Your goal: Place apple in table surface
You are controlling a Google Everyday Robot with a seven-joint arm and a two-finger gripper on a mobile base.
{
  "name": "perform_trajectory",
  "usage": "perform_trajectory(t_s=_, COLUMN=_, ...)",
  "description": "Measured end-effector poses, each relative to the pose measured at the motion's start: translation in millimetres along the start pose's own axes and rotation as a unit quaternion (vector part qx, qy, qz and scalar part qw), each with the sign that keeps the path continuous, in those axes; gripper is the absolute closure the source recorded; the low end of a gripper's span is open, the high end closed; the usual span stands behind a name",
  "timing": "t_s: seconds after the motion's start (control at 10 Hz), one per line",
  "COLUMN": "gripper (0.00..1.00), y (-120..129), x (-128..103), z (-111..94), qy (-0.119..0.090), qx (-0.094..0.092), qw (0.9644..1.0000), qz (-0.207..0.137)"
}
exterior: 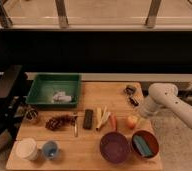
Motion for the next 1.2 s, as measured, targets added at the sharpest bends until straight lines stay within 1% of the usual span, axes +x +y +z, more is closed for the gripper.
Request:
perform_trajectory(t_s=0.2, gripper=0.89, y=-10.4, x=-15.5, z=-32.4, qy=-0.012, qx=0.016, qw=0.9998, qz=-0.006)
perform_trajectory(t_s=0.3, gripper=0.89, y=-17.5, x=-29.4, z=-58.0, qy=-0.019, qx=0.030, qw=0.9993, qz=-0.015)
perform_trajectory(t_s=0.5, gripper=0.89, y=-31.5, x=-51.2, z=-95.5, qy=-0.028, qx=0.055, qw=0.9977, qz=-0.029)
perform_trajectory(t_s=0.7, gripper=0.89, y=-44.0, x=-68.8, z=-119.9, qy=-0.038, qx=0.069, qw=0.9963, qz=-0.036)
perform_trajectory(t_s=0.9, gripper=0.89, y=-53.6, x=-76.9, z=-126.4, qy=-0.043, qx=0.072, qw=0.9958, qz=-0.036)
perform_trajectory(t_s=1.0, gripper=0.89, y=-57.6, x=-78.6, z=-120.5, qy=-0.045, qx=0.070, qw=0.9960, qz=-0.035)
perform_trajectory(t_s=1.2, gripper=0.89, y=-65.5, x=-78.0, z=-98.8, qy=-0.045, qx=0.064, qw=0.9964, qz=-0.034)
